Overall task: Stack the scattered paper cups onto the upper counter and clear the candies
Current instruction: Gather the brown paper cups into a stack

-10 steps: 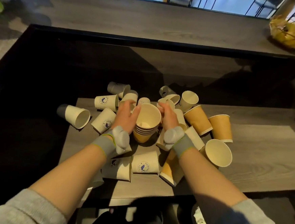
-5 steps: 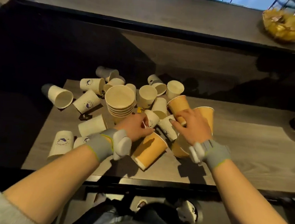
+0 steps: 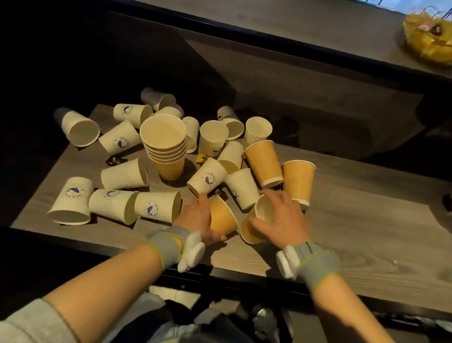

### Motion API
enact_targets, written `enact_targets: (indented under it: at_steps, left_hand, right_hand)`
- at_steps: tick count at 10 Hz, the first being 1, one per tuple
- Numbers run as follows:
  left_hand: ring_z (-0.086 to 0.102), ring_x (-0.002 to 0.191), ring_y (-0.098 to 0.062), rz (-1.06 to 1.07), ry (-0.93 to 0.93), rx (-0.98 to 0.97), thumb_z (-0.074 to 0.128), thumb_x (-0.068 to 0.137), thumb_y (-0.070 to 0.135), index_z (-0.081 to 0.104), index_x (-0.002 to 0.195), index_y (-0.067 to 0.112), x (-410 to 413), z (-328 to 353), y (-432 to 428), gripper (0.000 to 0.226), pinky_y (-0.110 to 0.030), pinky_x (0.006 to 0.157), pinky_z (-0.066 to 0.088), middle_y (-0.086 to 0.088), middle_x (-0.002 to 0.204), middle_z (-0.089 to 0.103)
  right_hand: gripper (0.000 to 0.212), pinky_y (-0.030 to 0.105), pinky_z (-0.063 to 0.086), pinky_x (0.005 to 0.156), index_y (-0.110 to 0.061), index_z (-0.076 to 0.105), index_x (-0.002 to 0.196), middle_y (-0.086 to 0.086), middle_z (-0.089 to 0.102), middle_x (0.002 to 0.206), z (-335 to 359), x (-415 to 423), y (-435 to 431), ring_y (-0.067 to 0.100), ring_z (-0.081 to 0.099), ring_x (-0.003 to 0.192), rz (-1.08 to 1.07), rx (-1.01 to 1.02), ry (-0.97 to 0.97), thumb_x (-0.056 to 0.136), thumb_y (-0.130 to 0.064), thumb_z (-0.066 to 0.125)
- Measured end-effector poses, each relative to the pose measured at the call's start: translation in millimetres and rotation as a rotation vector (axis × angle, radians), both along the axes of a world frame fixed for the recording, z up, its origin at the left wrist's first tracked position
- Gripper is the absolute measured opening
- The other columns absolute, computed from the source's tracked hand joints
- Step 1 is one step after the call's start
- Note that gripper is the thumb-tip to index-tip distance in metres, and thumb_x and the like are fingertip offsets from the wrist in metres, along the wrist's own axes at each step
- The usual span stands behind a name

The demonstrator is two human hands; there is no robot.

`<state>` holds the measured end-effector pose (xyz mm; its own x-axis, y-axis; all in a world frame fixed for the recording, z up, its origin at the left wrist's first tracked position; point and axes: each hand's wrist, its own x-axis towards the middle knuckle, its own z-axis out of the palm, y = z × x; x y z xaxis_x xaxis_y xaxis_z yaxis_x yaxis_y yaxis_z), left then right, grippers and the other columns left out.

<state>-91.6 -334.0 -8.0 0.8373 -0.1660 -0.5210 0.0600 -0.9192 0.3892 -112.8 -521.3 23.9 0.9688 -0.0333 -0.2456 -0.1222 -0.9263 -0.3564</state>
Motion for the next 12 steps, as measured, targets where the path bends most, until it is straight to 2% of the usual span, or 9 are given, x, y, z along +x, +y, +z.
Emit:
enact_targets:
  at_steps: [2,3,5,6,7,8,10,11,12]
  left_hand:
    - [0.047,0.116,-0.026,-0.009,0.024,-0.101,0.078,0.058,0.053,0.036,0.129,0.013,0.6,3.9,5.3,0.091,-0.037,0.093,0.043,-0.009,0.129,0.046]
    - [0.050,0.107,-0.019,0.007,-0.042,-0.290,0.081,0.059,0.046,0.036,0.129,0.016,8.2,29.5,7.7,0.088,-0.032,0.088,0.042,-0.003,0.120,0.052]
    - [0.051,0.112,-0.015,-0.061,-0.234,-0.519,0.080,0.063,0.043,0.029,0.137,0.025,24.2,89.6,2.6,0.091,-0.030,0.092,0.043,0.003,0.127,0.051]
    - [0.053,0.110,-0.014,-0.023,-0.312,-0.574,0.079,0.062,0.045,0.032,0.135,0.027,34.3,112.9,15.9,0.088,-0.028,0.088,0.045,0.005,0.122,0.051]
    - [0.052,0.098,-0.003,0.057,-0.444,-0.663,0.078,0.063,0.046,0.032,0.131,0.030,44.9,139.0,30.7,0.084,-0.016,0.073,0.046,0.012,0.116,0.046]
    - [0.047,0.104,0.001,0.108,-0.516,-0.758,0.078,0.067,0.038,0.029,0.132,0.031,52.4,148.7,43.7,0.081,-0.014,0.081,0.041,0.014,0.118,0.043]
    - [0.046,0.119,0.001,0.235,-0.448,-0.985,0.063,0.084,0.031,0.022,0.137,0.023,67.0,164.9,68.0,0.067,-0.006,0.091,0.039,0.011,0.130,0.043]
    - [0.043,0.129,-0.017,0.432,-0.354,-1.053,0.036,0.077,0.072,0.033,0.139,0.026,81.4,169.9,81.1,0.078,-0.038,0.109,0.034,-0.001,0.140,0.045]
    - [0.046,0.117,-0.007,0.567,-0.338,-1.038,0.020,0.095,0.054,0.040,0.136,0.024,87.7,158.7,93.5,0.055,-0.020,0.098,0.035,0.007,0.126,0.051]
  right_hand:
    - [0.053,0.033,0.037,0.092,-0.028,0.044,0.136,0.007,0.042,0.141,40.1,16.8,-34.3,0.024,0.042,0.126,-0.348,0.708,-0.105,0.086,-0.029,0.061]
    - [0.047,0.029,0.033,0.092,-0.030,0.046,0.135,0.001,0.044,0.139,69.0,26.8,-31.6,0.015,0.040,0.124,-0.334,0.822,-0.148,0.089,-0.025,0.055]
    - [0.042,0.002,0.033,0.087,-0.033,0.036,0.140,-0.012,0.041,0.127,97.5,48.0,36.6,0.006,0.038,0.120,0.078,0.797,0.062,0.098,-0.035,0.033]
    - [0.044,0.031,0.036,0.104,-0.039,0.052,0.127,-0.005,0.049,0.136,110.8,64.8,51.3,0.012,0.046,0.122,-0.026,0.957,-0.018,0.097,-0.049,0.021]
    - [0.038,0.047,0.046,0.099,-0.034,0.061,0.116,0.006,0.054,0.128,123.0,78.5,66.8,0.023,0.054,0.114,-0.285,1.234,-0.082,0.093,-0.050,0.036]
    - [0.039,0.046,0.049,0.093,-0.025,0.055,0.123,0.011,0.057,0.124,127.7,85.2,87.9,0.027,0.056,0.110,-0.366,1.511,0.039,0.091,-0.045,0.046]
    - [0.033,0.043,0.041,0.100,-0.011,0.057,0.115,0.003,0.059,0.094,152.3,108.1,138.8,0.020,0.055,0.096,-0.328,1.516,-0.176,0.099,-0.028,0.033]
    - [0.058,0.048,0.035,0.110,-0.008,0.045,0.132,0.012,0.058,0.124,139.2,139.0,161.5,0.025,0.053,0.114,-0.248,1.374,-0.165,0.093,-0.048,0.031]
    - [0.064,0.041,0.035,0.109,0.000,0.034,0.138,0.020,0.043,0.141,131.2,150.2,176.2,0.031,0.043,0.130,-0.176,1.205,-0.188,0.091,-0.042,0.022]
